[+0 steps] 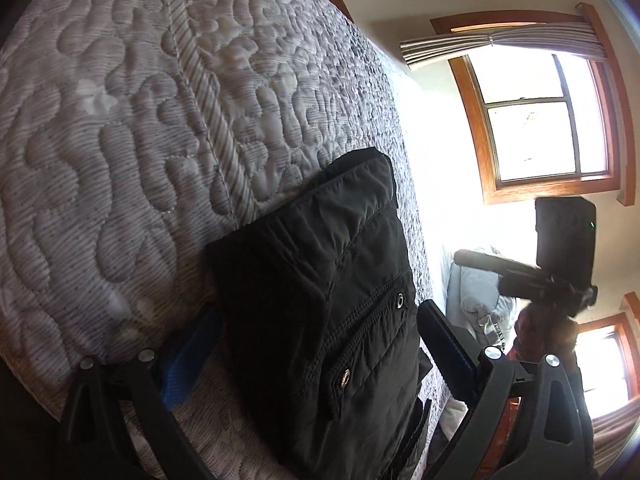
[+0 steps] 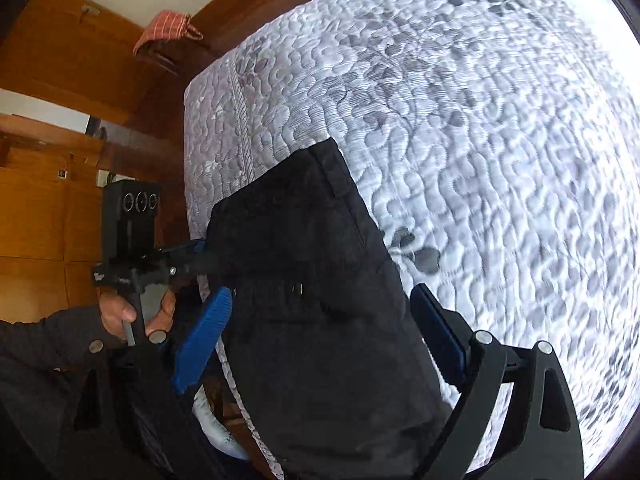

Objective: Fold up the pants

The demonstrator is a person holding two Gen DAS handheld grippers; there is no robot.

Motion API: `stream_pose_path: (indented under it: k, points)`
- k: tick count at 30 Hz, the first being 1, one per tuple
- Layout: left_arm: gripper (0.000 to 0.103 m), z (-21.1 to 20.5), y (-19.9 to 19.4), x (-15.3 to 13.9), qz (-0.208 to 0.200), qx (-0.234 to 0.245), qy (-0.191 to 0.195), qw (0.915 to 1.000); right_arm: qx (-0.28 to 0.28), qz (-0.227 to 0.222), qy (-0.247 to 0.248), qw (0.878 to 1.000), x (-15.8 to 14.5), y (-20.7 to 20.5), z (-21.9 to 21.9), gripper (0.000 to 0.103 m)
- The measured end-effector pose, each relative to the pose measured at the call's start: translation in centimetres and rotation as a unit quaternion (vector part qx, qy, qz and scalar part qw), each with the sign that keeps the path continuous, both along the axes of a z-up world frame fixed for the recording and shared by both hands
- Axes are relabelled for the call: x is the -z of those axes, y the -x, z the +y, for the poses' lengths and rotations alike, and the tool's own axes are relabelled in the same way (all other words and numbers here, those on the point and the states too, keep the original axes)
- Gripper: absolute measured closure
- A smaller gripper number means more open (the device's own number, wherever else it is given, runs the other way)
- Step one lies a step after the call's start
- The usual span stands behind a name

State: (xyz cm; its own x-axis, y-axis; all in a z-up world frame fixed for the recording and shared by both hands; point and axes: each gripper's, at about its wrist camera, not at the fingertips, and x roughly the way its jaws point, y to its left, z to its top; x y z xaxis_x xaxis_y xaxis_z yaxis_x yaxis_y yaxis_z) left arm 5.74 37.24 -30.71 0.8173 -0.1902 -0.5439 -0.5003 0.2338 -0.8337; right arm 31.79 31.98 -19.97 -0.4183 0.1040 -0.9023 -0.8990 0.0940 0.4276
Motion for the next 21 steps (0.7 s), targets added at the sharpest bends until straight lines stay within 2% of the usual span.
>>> stream_pose_path:
  k: [3, 5, 9, 12, 13, 14, 15, 17, 19, 21]
  points:
    - [0.008, 0.4, -0.3, 0.1, 0.001, -0.002, 0.0, 1.0, -0.033, 0.02, 0.02, 0.999, 2.5, 0.2, 3.4, 0.013]
    - [0.013, 0.4, -0.3, 0.2, 0.009, -0.007, -0.003, 0.9999, -0.056, 0.022, 0.028, 0.998, 4.2, 0.6, 5.3, 0.013]
    - [0.019, 0.8, 1.3, 0.8, 0.008, -0.031, 0.013, 0.9994, -0.092, 0.038, 0.046, 0.994, 6.9, 1.8, 8.2, 0.013]
    - [0.033, 0.9, 1.5, 1.1, 0.02, -0.034, 0.012, 0.9991, -0.12, 0.048, 0.063, 0.99, 8.2, 2.7, 8.9, 0.013]
    - [0.047, 1.0, 1.5, 1.3, 0.024, -0.032, 0.015, 0.9991, -0.132, 0.045, 0.071, 0.988, 8.5, 3.1, 9.0, 0.024]
    - [0.056, 1.1, 1.6, 1.6, 0.03, -0.031, 0.021, 0.9989, -0.139, 0.045, 0.077, 0.986, 8.7, 3.3, 9.1, 0.038]
    - [0.059, 1.2, 1.9, 1.8, 0.033, -0.037, 0.026, 0.9984, -0.139, 0.046, 0.081, 0.986, 8.6, 3.4, 9.2, 0.042]
    - [0.064, 1.2, 2.4, 1.9, 0.027, -0.041, 0.035, 0.9982, -0.141, 0.042, 0.081, 0.986, 7.9, 3.4, 9.1, 0.059]
    - [0.07, 0.8, 2.8, 1.1, 0.022, -0.037, 0.021, 0.9988, -0.14, 0.039, 0.075, 0.987, 6.6, 3.2, 8.7, 0.067]
    - [0.071, 0.4, 2.8, -0.2, 0.015, -0.031, 0.003, 0.9994, -0.139, 0.033, 0.067, 0.988, 5.1, 3.2, 8.2, 0.069]
